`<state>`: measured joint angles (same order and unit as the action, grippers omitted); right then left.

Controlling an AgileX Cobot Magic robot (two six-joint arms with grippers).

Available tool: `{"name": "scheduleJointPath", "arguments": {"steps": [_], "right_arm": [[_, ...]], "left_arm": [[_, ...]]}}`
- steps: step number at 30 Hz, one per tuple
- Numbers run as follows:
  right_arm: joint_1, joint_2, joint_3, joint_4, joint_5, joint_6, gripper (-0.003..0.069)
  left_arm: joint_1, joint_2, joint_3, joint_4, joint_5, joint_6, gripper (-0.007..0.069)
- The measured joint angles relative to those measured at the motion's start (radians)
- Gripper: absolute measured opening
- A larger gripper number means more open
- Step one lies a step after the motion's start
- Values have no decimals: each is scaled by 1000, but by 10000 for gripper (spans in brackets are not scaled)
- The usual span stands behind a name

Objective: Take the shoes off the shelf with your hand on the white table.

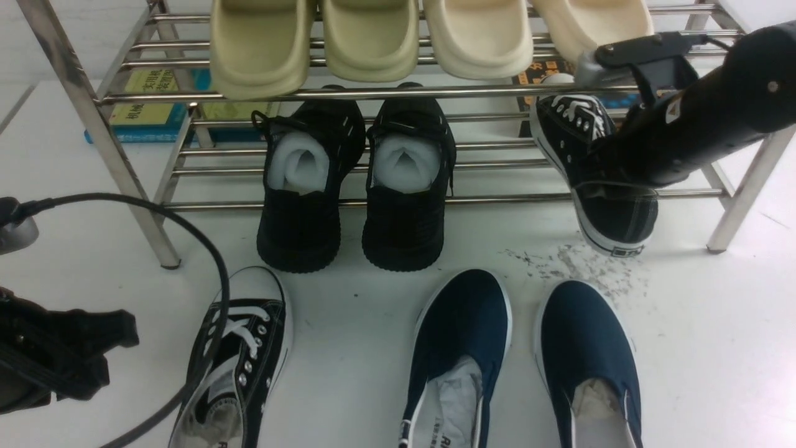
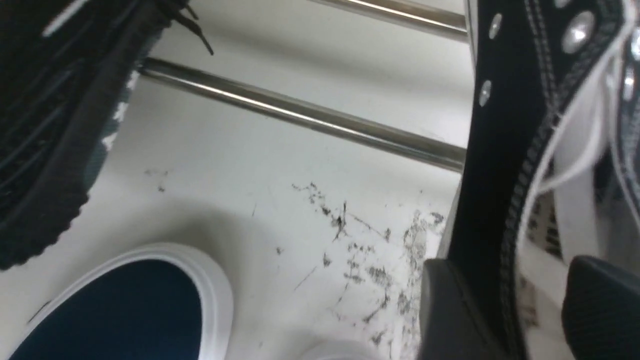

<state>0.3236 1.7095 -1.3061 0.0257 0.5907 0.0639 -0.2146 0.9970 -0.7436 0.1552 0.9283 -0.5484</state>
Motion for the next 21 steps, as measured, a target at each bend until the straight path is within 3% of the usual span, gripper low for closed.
{"name": "scheduleJointPath", "arguments": {"steps": [4,10,11,15,21], "right_arm": [[0,40,0,-8,-40,2,306],[4,46,-2,-60,-40,24,30],[4,42,-2,-68,-29,25,13],[5,2,-2,-89,58,25,1],[5,-147,-2,-82,331,25,1]], "left_arm": [[0,0,0,0,0,0,358],[0,0,0,0,0,0,339],[0,0,0,0,0,0,337],[0,0,0,0,1,0,330],[0,0,0,-1,5,0,319]]}}
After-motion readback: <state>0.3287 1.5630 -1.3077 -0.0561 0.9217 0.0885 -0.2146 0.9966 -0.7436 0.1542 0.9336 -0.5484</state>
